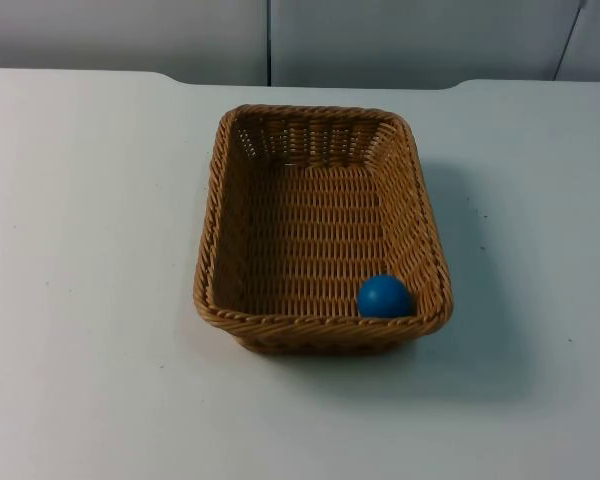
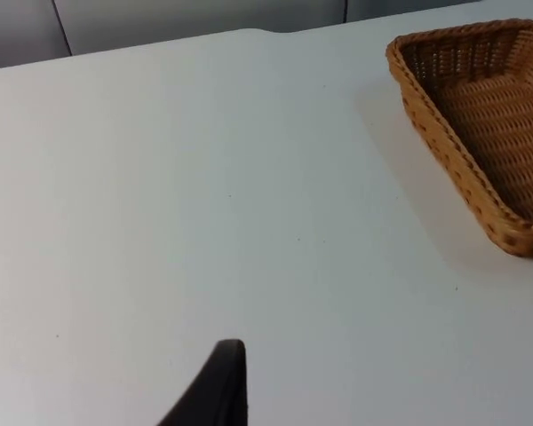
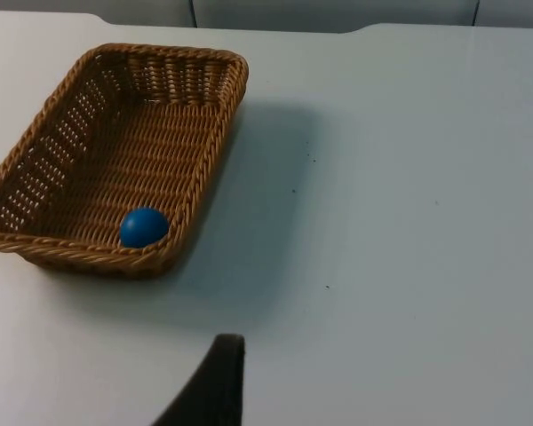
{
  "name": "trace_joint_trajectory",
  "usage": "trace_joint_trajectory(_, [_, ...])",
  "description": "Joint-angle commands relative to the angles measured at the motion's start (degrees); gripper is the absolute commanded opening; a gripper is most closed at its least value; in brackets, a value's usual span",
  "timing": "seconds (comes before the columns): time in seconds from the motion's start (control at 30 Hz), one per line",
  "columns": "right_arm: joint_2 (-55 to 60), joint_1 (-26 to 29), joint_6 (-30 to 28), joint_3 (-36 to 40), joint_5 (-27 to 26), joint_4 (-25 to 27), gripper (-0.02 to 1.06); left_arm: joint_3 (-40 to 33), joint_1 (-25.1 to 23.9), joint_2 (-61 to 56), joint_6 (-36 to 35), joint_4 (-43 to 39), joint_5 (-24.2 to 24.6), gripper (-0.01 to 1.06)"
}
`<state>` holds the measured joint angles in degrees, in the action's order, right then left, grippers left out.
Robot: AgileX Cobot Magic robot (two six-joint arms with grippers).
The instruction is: Pick up the basket with the left hand and place the ball into the basket with the right hand.
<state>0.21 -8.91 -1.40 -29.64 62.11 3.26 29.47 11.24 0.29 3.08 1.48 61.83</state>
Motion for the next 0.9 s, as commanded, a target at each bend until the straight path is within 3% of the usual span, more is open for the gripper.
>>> trace_joint_trajectory(0.0, [-0.2, -0.2, -0.1, 0.4, -0.3, 0.1, 1.05, -0.2, -0.3, -0.3, 1.3, 1.2, -0.1, 1.05])
trace_joint_trajectory(0.87, [-0.2, 0.7, -0.1, 0.4, -0.3, -0.5, 1.05, -0.1, -0.4, -0.3, 1.3, 1.2, -0.1, 1.05])
